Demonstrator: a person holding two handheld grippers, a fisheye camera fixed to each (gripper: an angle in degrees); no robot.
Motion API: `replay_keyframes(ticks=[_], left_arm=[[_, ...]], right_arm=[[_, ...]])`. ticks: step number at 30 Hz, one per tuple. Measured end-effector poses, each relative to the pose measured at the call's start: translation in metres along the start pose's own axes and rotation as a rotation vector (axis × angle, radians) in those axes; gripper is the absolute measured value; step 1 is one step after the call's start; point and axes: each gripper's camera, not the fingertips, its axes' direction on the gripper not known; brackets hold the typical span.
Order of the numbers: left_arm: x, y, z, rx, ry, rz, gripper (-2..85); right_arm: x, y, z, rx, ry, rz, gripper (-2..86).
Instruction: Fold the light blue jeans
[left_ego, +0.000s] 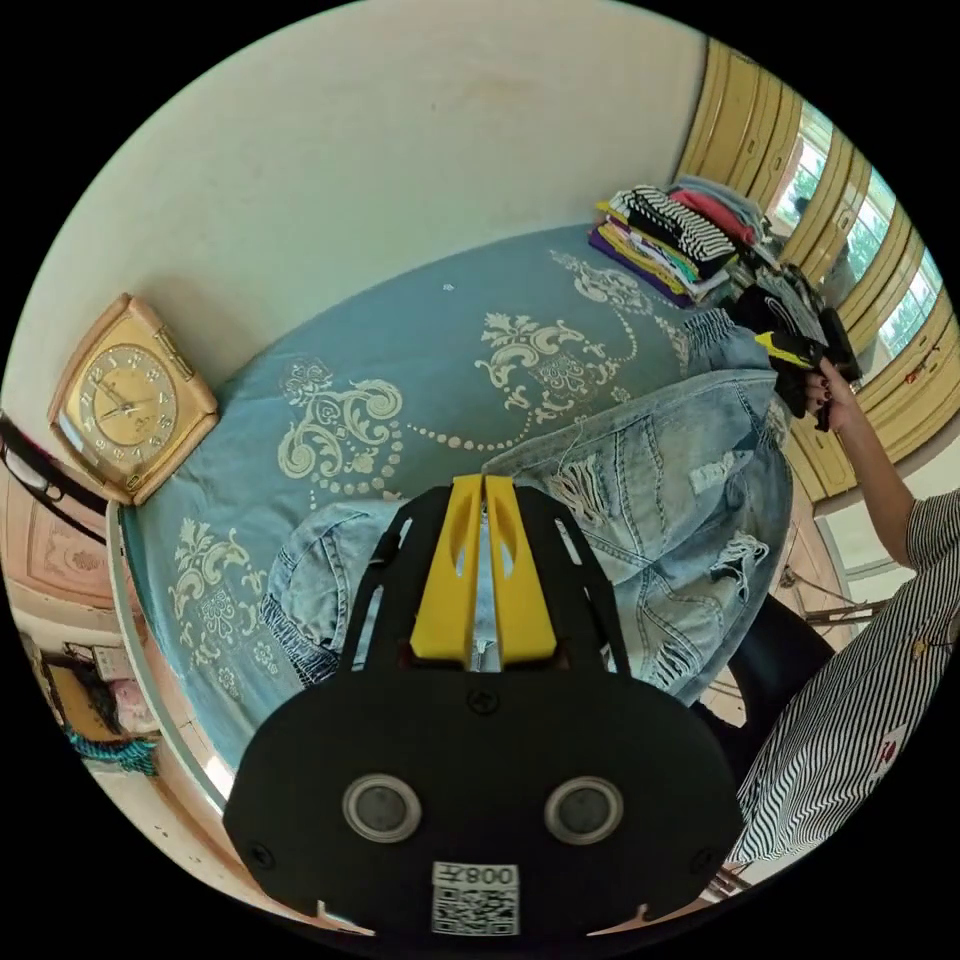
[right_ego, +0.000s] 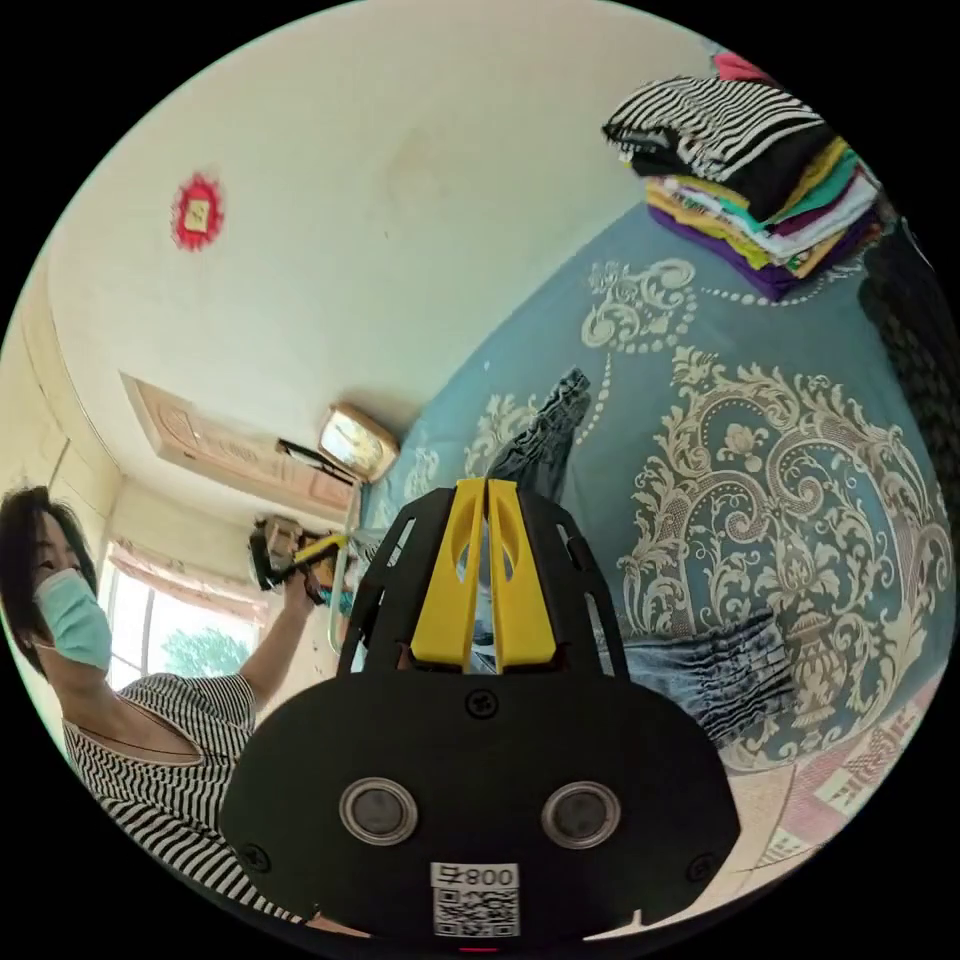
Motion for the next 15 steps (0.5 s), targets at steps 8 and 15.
replay_keyframes(ticks=[8,15], left_arm=[[-0.032,-0.022,-0.083,0.234,-0.146,-0.08,0.2],[-0.135,-0.099,0.001,0.02,-0.09,-0.314,0.4]], right_arm=[[-0.077,0.003,-0.088,0.354,-0.1,-0.138,0.1],[-0.065,-0.125,-0.007,0.19,0.092,0.012,0.7]])
